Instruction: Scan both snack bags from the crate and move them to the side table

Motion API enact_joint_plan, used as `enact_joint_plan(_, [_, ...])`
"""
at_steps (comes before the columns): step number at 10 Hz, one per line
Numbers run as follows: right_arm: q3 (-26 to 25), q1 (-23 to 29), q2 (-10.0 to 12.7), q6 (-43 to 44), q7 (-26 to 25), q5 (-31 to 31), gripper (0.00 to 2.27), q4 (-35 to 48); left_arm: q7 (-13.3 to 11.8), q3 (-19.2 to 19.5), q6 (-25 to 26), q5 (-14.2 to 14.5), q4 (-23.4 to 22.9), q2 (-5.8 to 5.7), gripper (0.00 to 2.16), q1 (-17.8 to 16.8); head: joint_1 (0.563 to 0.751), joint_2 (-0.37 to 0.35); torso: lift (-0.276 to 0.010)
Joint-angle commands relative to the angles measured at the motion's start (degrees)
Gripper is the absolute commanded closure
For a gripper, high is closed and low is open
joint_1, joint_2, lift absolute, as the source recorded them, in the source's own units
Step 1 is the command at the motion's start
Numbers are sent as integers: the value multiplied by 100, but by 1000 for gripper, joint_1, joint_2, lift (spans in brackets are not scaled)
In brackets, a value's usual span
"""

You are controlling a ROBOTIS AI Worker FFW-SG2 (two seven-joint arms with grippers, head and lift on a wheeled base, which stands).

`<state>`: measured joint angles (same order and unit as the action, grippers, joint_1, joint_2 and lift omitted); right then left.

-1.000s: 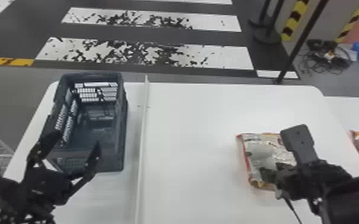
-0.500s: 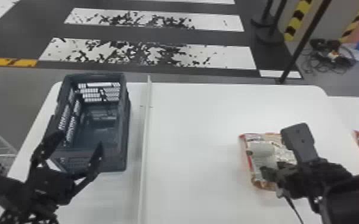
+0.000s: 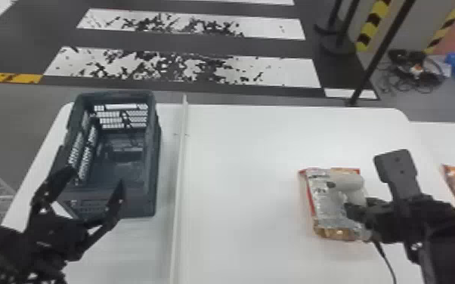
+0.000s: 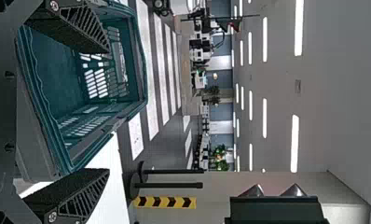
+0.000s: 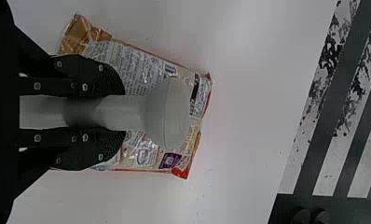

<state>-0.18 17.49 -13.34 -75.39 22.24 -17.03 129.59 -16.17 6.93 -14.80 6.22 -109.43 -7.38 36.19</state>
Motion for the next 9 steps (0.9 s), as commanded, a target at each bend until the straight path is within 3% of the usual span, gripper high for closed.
enact_joint_plan(1, [-386, 0, -11, 142, -35, 112, 2246, -48, 0, 2, 0, 2, 10, 0, 90, -16, 695, -87, -75])
enact_joint_plan(5, [-1300, -132, -64, 863, -132, 516, 2246, -865, -9, 2, 0, 2, 27, 0, 90, -33, 695, -191, -75])
enact_joint_plan(9, [-1546, -378, -187, 1496, -211, 631, 2246, -1876, -18, 2, 18, -7, 36, 26, 90, -51, 695, -266, -75])
